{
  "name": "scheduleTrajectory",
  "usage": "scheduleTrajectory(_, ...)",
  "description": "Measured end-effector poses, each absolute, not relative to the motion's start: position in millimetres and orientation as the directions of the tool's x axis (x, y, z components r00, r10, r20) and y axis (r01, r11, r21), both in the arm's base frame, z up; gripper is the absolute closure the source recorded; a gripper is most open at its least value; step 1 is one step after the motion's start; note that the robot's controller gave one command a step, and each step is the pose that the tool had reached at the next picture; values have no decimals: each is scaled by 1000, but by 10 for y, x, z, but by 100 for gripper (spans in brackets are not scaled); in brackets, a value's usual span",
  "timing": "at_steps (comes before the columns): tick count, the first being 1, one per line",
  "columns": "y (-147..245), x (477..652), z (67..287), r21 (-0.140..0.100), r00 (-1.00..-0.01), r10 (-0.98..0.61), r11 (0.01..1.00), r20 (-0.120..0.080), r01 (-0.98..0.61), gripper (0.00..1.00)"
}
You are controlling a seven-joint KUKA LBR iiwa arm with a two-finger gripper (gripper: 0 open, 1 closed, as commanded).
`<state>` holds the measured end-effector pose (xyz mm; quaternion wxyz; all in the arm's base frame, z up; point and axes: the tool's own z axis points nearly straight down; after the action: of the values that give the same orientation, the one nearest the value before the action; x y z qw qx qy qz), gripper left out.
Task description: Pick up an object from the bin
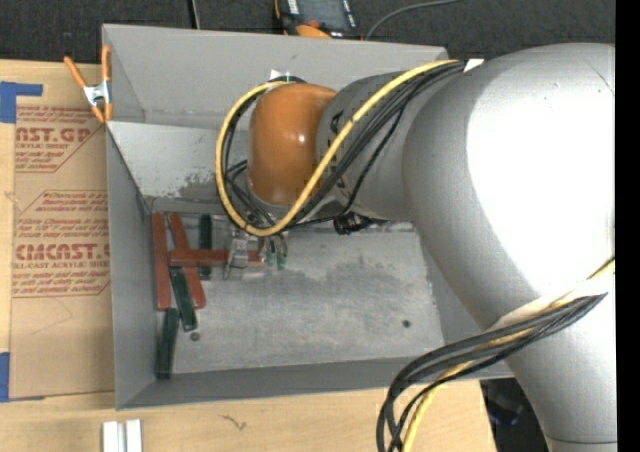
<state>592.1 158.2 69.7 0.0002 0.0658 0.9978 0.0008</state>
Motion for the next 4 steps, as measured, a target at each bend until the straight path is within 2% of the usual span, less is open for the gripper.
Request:
scheduleTrajectory(1,1363,5760,720,-1,-996,85,996,1,85,100)
scheduleTrajectory(2,1373,5765,721,1,-996,85,996,0,85,0)
scheduleTrajectory(3,1374,5764,721,1,-996,85,996,0,85,100)
scheduleTrajectory(4,1242,5753,2294,1,-999,-31,1000,-11,-31,100)
